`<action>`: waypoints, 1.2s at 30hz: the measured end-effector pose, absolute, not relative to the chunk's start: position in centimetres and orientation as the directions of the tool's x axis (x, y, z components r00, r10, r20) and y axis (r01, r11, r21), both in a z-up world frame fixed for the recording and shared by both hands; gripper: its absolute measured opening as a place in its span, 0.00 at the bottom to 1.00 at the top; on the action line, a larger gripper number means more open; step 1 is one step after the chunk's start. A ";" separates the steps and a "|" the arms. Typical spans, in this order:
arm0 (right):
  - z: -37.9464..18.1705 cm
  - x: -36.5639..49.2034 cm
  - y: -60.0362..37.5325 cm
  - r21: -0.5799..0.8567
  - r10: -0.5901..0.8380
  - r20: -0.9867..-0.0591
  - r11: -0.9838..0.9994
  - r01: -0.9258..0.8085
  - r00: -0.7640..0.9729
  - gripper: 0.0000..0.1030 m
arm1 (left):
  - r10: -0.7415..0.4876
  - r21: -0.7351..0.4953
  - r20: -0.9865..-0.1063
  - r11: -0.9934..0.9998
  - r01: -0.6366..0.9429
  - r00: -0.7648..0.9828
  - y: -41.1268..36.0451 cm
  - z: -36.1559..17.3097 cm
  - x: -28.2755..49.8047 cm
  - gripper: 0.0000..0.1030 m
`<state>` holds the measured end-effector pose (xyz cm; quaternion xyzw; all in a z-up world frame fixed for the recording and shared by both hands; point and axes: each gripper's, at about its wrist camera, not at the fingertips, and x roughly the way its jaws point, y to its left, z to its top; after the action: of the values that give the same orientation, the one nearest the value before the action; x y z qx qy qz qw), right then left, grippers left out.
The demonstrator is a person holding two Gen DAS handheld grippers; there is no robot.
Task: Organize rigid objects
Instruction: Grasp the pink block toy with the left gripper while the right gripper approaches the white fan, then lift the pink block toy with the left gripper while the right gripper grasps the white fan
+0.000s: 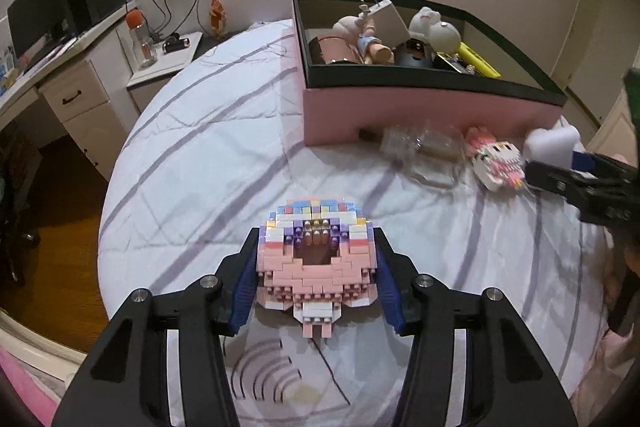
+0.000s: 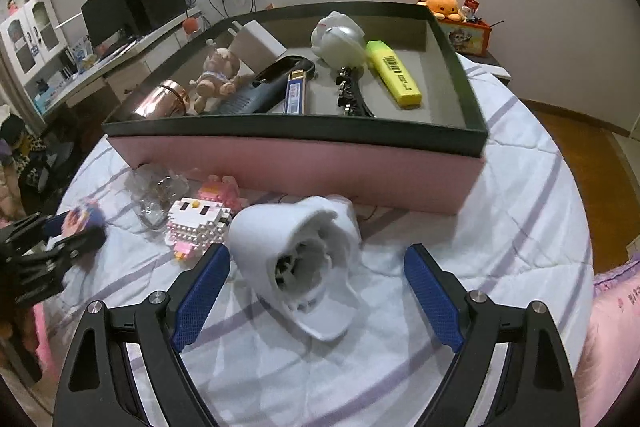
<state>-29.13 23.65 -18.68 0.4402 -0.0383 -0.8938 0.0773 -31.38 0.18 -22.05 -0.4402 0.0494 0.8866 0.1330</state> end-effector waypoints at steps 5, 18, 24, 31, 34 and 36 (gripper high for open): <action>-18.8 -29.6 23.5 0.126 -0.159 -0.785 -0.987 0.096 -0.599 0.87 | 0.198 -0.036 -0.792 -0.959 -0.279 -0.578 0.2 -22.1 -31.4 0.51; -18.5 -28.3 25.6 0.232 -0.255 -0.754 -0.965 0.118 -0.605 0.62 | 0.243 -0.075 -0.777 -0.952 -0.297 -0.581 0.2 -22.1 -31.3 0.51; -18.1 -27.5 26.1 0.299 -0.315 -0.737 -0.945 0.129 -0.598 0.62 | 0.265 -0.082 -0.773 -0.943 -0.323 -0.576 0.7 -21.7 -30.3 0.51; -17.9 -26.2 25.6 0.324 -0.353 -0.730 -0.933 0.158 -0.585 0.62 | 0.283 -0.080 -0.762 -0.934 -0.349 -0.583 1.5 -20.7 -28.9 0.51; -17.6 -25.7 25.6 0.335 -0.363 -0.722 -0.928 0.162 -0.589 0.62 | 0.295 -0.081 -0.756 -0.928 -0.363 -0.584 1.9 -20.2 -28.4 0.51; -17.3 -25.4 25.6 0.334 -0.365 -0.718 -0.928 0.167 -0.592 0.62 | 0.297 -0.074 -0.752 -0.925 -0.373 -0.588 2.2 -19.8 -28.1 0.51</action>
<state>-25.40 25.56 -17.32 0.4257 -0.1166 -0.8846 0.1503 -28.05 2.24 -19.77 -0.4128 0.0460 0.8899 0.1884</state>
